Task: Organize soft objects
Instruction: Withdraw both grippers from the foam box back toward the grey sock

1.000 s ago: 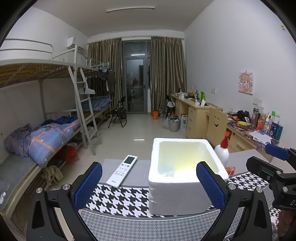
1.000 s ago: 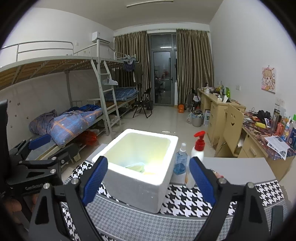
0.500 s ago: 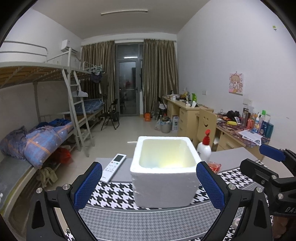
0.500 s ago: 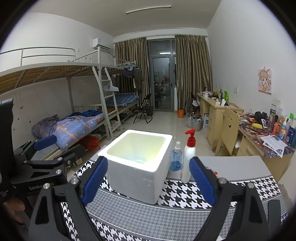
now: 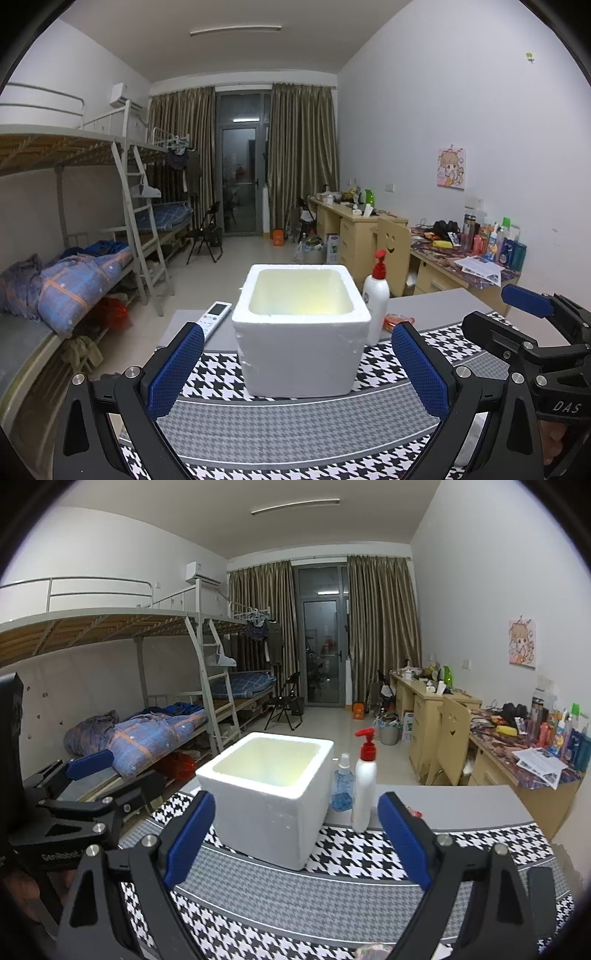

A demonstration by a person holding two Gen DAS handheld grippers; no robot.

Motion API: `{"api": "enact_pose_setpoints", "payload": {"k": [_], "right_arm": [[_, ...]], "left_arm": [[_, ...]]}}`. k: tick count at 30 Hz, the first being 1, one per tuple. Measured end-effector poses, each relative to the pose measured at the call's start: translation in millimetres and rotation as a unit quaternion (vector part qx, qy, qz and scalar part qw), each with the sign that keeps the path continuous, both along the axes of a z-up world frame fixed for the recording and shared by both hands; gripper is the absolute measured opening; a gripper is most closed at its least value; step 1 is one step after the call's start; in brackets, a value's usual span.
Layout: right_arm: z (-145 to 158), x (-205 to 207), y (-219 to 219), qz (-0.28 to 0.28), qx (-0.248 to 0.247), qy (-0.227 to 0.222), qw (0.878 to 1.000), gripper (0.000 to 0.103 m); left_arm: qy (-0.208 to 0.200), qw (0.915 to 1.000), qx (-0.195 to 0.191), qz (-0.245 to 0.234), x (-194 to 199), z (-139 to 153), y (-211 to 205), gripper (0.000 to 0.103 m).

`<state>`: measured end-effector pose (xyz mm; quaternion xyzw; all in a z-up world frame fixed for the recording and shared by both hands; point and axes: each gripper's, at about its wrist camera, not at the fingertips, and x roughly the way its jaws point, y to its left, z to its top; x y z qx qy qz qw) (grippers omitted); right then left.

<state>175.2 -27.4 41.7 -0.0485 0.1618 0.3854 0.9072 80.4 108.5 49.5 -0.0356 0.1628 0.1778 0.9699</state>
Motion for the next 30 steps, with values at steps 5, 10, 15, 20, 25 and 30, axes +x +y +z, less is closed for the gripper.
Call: {"api": "enact_pose_setpoints", "payload": {"k": [5,10,15,20,25,30], "right_arm": [[-5,-6,-10,-0.004,0.002,-0.005,1.000,0.093],[-8,-10,-22,-0.008,0.007,-0.006,1.000,0.093],[-9,-12,-34,-0.019,0.007,-0.007,1.000,0.093],[-14,-17,-46,-0.031,0.009,-0.013,0.999,0.093],[-21,-18,-57,-0.041,0.012,-0.008,0.999,0.093],[-24,-22,-67,-0.051,0.010,-0.015,0.999,0.093]], "left_arm": [[-0.005,0.9999,0.005,-0.010,-7,-3,-12,0.102],[-0.011,0.9998,-0.001,-0.016,-12,-8,-20,0.102],[-0.016,0.9996,0.002,-0.024,-15,-12,-29,0.102],[-0.018,0.9992,0.004,-0.037,-16,-16,-38,0.102],[-0.018,0.9988,0.003,-0.046,-17,-23,-46,0.102],[-0.019,0.9976,-0.007,-0.066,-17,-28,-54,0.102]]}}
